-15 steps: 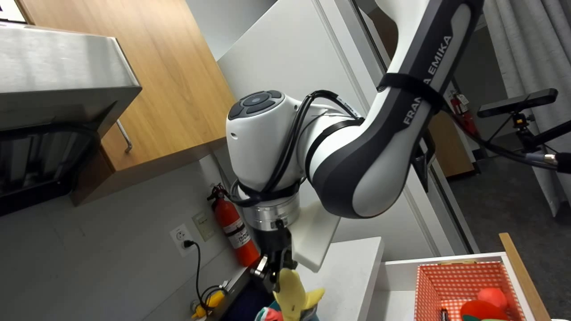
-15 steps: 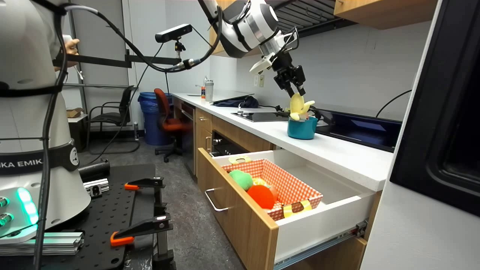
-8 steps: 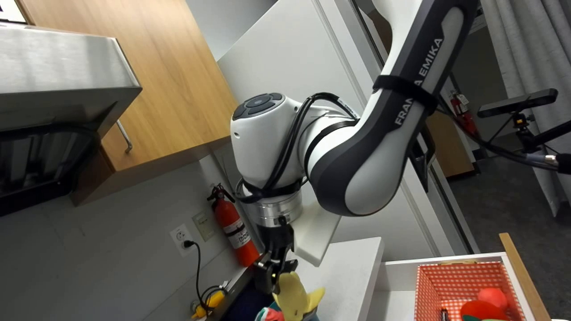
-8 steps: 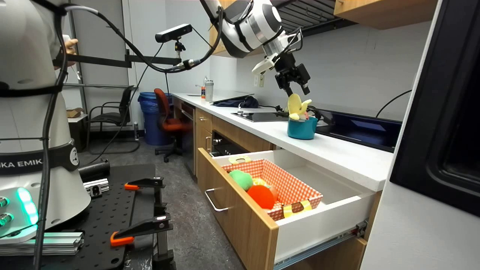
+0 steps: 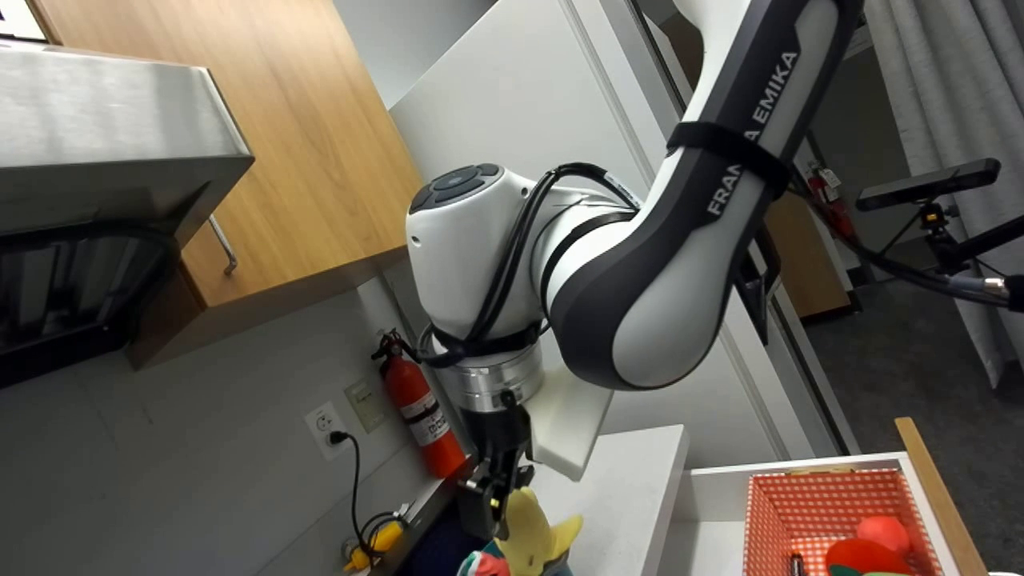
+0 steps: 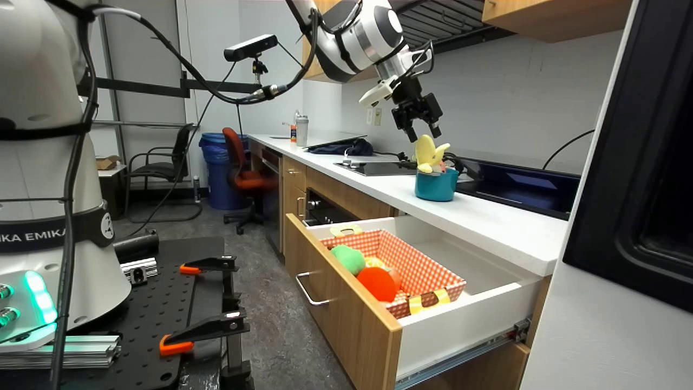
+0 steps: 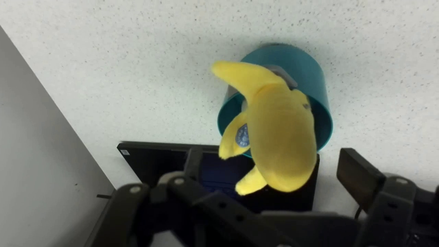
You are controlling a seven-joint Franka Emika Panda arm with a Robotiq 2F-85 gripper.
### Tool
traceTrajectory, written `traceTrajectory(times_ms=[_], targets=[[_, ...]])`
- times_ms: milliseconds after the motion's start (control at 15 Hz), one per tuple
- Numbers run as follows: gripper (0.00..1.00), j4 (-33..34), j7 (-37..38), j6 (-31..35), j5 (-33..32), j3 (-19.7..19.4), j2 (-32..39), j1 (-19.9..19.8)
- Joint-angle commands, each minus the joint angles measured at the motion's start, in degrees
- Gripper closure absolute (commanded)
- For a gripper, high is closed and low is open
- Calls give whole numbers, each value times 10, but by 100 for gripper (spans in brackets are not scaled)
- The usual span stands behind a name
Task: Place the watermelon and banana inside the blue pot, close the drawer
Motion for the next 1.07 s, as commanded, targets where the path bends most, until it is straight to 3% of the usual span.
traceTrajectory(times_ms=[0, 1000], targets=[[0, -33, -35, -38, 35, -7, -36, 17], [0, -159, -34, -127, 38, -40, -91, -26]])
